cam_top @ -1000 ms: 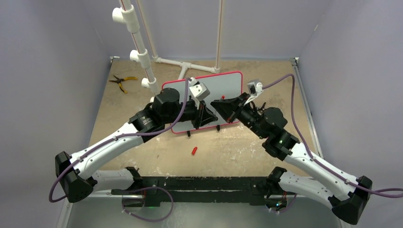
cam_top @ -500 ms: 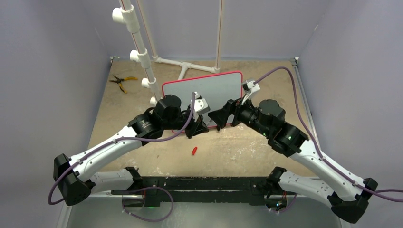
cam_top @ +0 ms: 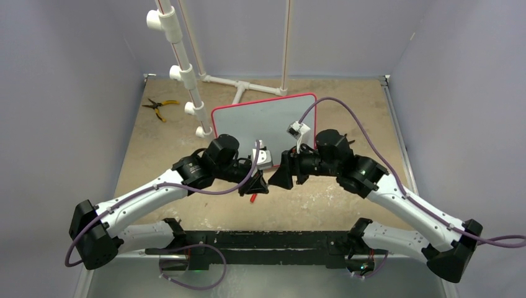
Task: Write a sentence on the whiteboard
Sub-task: Adjust the whiteboard marker, then write a sentence on the whiteboard.
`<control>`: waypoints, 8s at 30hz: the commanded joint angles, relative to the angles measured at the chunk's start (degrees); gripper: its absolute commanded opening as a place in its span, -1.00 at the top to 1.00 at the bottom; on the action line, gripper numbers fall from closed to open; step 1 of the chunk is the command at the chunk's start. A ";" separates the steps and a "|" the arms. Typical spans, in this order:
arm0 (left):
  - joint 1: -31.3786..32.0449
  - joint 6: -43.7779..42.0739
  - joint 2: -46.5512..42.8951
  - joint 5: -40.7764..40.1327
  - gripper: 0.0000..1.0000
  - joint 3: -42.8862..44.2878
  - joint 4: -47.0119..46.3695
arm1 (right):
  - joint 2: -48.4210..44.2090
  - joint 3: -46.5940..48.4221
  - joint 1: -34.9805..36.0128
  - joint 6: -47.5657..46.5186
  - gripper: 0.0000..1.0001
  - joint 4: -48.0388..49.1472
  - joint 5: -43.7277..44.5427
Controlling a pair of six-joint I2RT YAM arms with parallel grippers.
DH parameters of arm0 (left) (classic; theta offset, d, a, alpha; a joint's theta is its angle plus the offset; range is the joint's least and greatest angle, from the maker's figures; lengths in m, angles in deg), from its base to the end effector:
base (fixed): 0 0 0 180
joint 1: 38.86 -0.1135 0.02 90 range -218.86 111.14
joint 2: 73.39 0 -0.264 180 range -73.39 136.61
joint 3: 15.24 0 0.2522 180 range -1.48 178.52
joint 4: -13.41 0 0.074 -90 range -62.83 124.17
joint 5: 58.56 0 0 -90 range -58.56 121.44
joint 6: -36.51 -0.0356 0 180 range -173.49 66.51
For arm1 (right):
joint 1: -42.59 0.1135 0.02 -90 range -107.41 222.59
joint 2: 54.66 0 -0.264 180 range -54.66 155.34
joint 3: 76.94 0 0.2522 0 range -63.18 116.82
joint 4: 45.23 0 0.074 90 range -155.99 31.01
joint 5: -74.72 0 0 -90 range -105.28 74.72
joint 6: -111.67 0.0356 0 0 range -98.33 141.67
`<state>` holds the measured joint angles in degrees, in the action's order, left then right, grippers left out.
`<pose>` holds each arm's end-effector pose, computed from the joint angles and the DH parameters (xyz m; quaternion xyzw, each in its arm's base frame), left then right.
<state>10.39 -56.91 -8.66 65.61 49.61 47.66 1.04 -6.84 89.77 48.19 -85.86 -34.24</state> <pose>0.1449 -0.1988 0.2947 0.4980 0.6958 -0.4134 0.3114 0.1357 0.1634 0.3467 -0.2358 0.8083 0.4244 0.3330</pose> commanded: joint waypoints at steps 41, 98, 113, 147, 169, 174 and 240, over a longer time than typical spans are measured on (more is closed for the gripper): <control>0.23 -3.72 0.75 11.35 1.00 -2.27 0.92 | 5.95 -2.19 -0.24 -3.68 0.75 3.25 -16.66; -33.20 18.95 -6.68 -22.99 -0.18 -8.85 -3.07 | 14.49 -14.54 5.03 -6.57 1.00 69.19 24.03; -33.43 18.63 -3.42 -16.14 0.19 -9.17 -4.58 | 27.71 -2.55 5.03 -7.54 1.00 72.05 24.12; -33.43 18.63 -3.82 -15.02 0.41 -9.52 -4.93 | 31.28 -2.85 5.03 -7.04 1.00 67.23 27.37; -33.43 18.63 -3.73 -14.93 0.45 -9.58 -4.84 | 28.93 -1.93 6.08 -9.06 1.00 71.47 28.29; -33.43 18.65 -3.65 -14.93 0.48 -9.58 -4.86 | 30.61 -0.24 6.08 -9.62 1.00 71.67 28.45; -33.43 18.45 -3.73 -14.79 0.55 -9.60 -4.93 | 29.74 -4.19 6.52 -9.05 1.00 70.88 35.82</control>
<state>-22.74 -38.90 -12.25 49.90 40.01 44.82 33.72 -9.97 96.31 39.47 -17.08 -3.09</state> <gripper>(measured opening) 0.227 0.140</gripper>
